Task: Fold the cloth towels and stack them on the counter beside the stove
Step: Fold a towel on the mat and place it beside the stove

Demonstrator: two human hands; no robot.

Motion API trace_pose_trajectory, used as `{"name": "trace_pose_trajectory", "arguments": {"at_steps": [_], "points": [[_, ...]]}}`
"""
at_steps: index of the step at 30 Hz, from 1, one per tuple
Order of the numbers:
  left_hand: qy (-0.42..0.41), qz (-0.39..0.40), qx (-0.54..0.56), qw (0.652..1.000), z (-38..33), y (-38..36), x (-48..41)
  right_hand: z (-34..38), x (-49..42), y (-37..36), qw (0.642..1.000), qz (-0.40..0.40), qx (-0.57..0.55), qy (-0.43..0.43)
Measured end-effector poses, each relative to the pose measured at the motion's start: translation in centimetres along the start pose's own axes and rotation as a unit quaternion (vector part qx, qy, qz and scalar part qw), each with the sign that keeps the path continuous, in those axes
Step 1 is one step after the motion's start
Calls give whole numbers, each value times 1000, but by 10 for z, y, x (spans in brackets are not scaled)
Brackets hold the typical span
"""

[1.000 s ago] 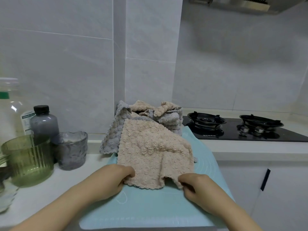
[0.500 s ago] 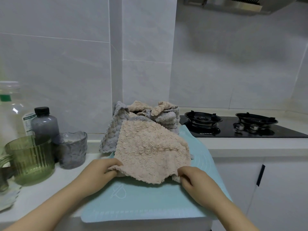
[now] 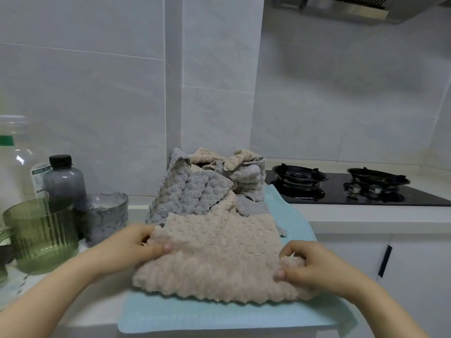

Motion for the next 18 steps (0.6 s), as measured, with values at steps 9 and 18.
{"name": "trace_pose_trajectory", "arguments": {"at_steps": [9,18], "points": [[76,-296,-10,952,18,27,-39,-6,-48,50,956,-259,-132,-27],[95,-289,-117,946,32,19,-81,-34,-104,34,938,-310,-132,-79]]}}
Point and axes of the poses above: each hand's wrist, its own x-axis away from the middle knuckle, its own y-axis out of the back of the hand, z = x × y, the point moved 9 cm from there along -x, towards the middle knuckle, and after that the axes turned 3 degrees about z, right-handed, at the moved point
